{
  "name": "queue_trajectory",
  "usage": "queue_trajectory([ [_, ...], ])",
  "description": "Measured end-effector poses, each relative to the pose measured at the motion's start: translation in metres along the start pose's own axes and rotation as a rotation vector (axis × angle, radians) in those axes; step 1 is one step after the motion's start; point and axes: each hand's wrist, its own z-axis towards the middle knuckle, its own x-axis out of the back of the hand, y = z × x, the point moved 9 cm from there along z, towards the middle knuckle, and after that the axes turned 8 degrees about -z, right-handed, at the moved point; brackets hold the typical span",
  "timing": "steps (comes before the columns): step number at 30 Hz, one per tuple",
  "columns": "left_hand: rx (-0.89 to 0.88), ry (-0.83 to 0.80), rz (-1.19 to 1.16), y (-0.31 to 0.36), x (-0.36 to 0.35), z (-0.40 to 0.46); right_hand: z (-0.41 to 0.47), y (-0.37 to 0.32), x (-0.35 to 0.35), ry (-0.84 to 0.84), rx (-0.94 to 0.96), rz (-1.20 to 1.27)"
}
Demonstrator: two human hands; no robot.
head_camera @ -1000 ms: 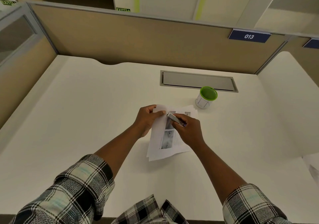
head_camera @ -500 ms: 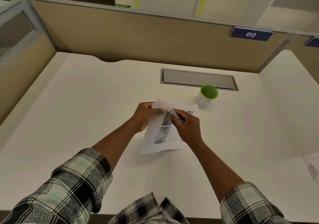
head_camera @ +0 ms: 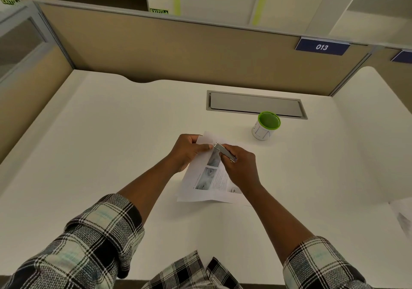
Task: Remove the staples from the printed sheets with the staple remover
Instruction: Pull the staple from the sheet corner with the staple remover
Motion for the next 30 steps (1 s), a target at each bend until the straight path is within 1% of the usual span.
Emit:
queue_trajectory([
  [4, -0.009, -0.012, 0.039, 0.0026, 0.0, -0.0003, 0.0016, -0.005, 0.0002, -0.027, 0.03, -0.034],
  [10, 0.004, -0.035, 0.068, 0.0069, 0.0016, -0.0009, 0.0039, -0.0019, -0.0015, -0.072, 0.023, 0.021],
  [14, 0.007, -0.043, 0.091, 0.009, 0.0016, -0.0014, 0.0038, -0.0007, 0.0001, -0.053, 0.024, 0.033],
  [18, 0.018, -0.045, 0.089, 0.0089, 0.0014, -0.0017, 0.0043, -0.0054, 0.0042, -0.033, 0.069, -0.03],
  [25, 0.041, -0.046, 0.098, 0.0066, 0.0009, 0.0006, 0.0038, -0.0044, 0.0076, 0.005, 0.08, -0.088],
  [30, 0.062, -0.049, 0.106, 0.0036, -0.0014, 0.0006, 0.0033, -0.0026, 0.0042, 0.002, 0.102, -0.139],
])
